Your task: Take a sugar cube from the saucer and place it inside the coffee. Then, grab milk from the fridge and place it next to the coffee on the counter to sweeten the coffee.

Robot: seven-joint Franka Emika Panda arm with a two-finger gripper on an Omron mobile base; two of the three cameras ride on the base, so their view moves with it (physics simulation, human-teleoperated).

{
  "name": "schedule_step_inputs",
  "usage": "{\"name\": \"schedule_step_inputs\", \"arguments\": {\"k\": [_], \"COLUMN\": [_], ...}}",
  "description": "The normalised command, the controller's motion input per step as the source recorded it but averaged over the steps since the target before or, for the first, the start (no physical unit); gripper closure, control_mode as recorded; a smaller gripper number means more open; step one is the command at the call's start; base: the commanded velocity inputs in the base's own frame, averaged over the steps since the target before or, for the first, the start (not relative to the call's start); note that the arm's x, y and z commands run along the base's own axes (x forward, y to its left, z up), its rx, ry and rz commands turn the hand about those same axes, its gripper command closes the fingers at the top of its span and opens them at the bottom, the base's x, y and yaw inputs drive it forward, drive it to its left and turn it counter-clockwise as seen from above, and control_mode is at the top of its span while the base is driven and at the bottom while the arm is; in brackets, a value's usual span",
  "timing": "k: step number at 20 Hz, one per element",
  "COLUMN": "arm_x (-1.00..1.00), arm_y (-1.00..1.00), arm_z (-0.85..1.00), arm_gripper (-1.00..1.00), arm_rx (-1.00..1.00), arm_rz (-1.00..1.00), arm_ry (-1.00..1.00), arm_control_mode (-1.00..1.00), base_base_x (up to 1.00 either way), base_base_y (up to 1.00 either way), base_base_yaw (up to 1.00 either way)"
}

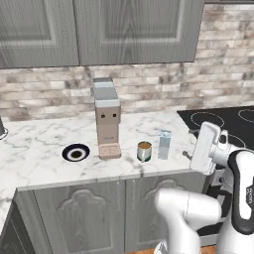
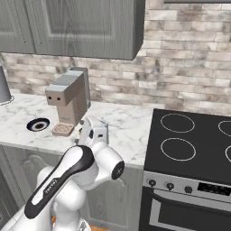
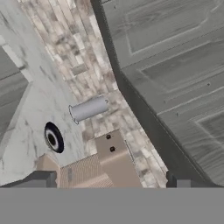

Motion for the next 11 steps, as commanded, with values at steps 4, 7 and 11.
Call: {"name": "schedule_step_inputs", "arguments": {"k": [4, 7, 11], "arm_x": [0.0, 0.0, -0.11], "arm_y": [0.0, 0.0, 0.05], "arm_z": [0.0, 0.0, 0.01], "arm_gripper": [-1.0, -1.0, -1.0], "arm_rx": [0.0, 0.0, 0.0], "arm_rz": [0.0, 0.0, 0.03], "arm_ry": [-0.01, 0.0, 0.08], "arm_control_mode": [-1.0, -1.0, -1.0], "base_base_x": [0.0, 0.0, 0.0], "base_base_y": [0.0, 0.0, 0.0], "base_base_yaw": [0.0, 0.0, 0.0]}}
